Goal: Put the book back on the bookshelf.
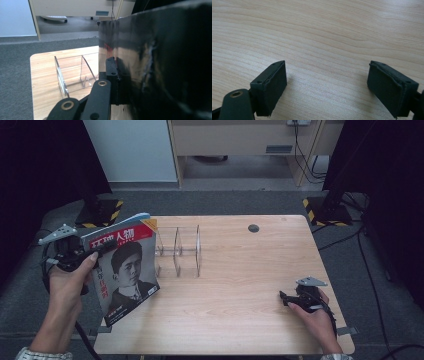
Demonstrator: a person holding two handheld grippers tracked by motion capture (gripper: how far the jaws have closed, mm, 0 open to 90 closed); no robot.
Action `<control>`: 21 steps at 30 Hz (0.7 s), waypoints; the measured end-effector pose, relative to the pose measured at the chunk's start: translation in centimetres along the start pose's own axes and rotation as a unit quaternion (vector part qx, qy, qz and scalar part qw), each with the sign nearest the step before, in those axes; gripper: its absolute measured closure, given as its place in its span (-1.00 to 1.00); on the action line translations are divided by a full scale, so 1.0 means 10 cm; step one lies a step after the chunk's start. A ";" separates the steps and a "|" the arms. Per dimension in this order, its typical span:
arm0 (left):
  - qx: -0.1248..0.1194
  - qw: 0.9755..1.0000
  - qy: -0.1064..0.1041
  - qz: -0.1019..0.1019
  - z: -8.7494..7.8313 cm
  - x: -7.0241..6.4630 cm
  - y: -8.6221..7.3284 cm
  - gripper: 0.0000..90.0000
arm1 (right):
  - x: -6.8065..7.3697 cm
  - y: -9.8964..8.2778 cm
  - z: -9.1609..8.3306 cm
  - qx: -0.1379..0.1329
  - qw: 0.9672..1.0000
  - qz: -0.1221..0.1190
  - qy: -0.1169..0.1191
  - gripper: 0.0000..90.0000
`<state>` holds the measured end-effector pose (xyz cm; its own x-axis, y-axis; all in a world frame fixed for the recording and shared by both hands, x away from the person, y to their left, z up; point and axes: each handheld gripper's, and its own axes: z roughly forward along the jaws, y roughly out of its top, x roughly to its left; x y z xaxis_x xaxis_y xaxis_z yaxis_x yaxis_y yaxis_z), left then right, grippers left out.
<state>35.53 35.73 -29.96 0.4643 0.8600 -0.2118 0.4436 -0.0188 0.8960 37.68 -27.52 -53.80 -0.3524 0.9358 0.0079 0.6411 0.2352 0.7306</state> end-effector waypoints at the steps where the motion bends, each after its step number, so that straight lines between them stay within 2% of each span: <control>1: -0.001 1.000 0.000 0.000 0.00 0.01 0.00 0.92 | 0.00 0.00 0.00 0.000 1.000 0.000 0.000 -0.64; 16: 0.001 1.000 0.020 -0.003 -0.01 0.13 0.03 0.92 | 0.00 0.00 0.00 -0.001 1.000 -0.003 0.001 -0.64; 21: -0.005 0.999 0.031 -0.007 0.02 0.18 0.05 0.92 | 0.00 0.01 0.01 0.000 1.000 -0.003 0.000 -0.64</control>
<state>36.75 37.15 -29.99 0.4090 0.8904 -0.1998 0.4412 -0.0013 0.8974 37.80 -27.46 -53.81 -0.3550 0.9349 0.0036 0.6396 0.2401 0.7303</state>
